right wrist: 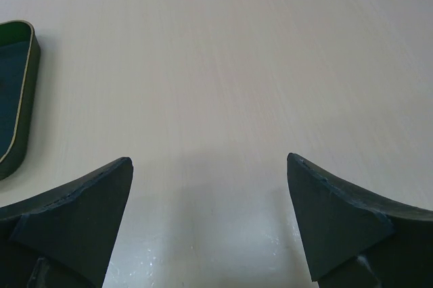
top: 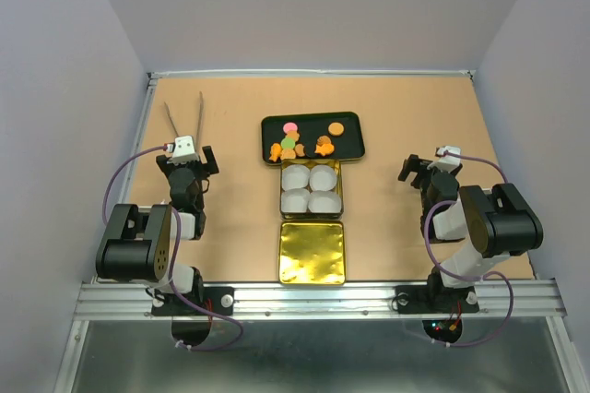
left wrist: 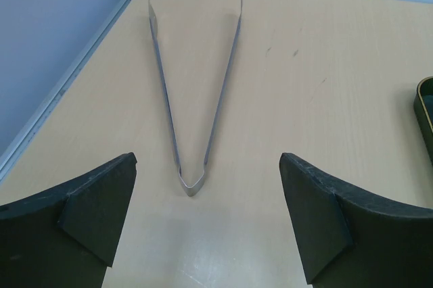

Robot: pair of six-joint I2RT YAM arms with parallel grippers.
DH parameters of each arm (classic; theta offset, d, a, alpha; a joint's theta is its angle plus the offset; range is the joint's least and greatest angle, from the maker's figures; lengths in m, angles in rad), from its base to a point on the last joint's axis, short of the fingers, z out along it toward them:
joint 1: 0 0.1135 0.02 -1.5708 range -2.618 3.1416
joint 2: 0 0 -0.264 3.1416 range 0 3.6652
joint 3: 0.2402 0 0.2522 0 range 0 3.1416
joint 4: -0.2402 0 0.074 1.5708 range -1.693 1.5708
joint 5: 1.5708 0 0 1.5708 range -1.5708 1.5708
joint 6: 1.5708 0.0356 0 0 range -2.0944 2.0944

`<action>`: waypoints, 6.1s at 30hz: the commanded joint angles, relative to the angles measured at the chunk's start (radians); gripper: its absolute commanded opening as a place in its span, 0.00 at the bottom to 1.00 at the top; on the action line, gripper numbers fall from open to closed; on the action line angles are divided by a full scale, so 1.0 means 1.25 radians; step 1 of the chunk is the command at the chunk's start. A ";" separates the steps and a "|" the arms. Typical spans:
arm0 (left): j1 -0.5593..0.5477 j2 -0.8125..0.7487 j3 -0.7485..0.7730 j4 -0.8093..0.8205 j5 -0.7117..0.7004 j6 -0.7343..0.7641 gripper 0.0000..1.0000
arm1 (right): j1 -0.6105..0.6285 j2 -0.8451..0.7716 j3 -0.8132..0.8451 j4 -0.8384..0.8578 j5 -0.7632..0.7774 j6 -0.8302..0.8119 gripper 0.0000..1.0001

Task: Pack the cookies

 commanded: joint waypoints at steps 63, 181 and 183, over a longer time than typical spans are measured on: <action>0.054 -0.068 0.749 -1.124 0.150 -0.182 0.99 | 0.116 -0.597 0.636 -1.392 -0.221 0.386 1.00; -0.222 -0.048 0.928 -1.522 0.406 -0.204 0.14 | 0.152 -0.111 1.038 -1.338 -0.682 0.453 1.00; -0.236 -0.065 0.923 -1.522 0.415 -0.208 0.14 | 0.193 -0.063 1.077 -1.331 -0.709 0.451 1.00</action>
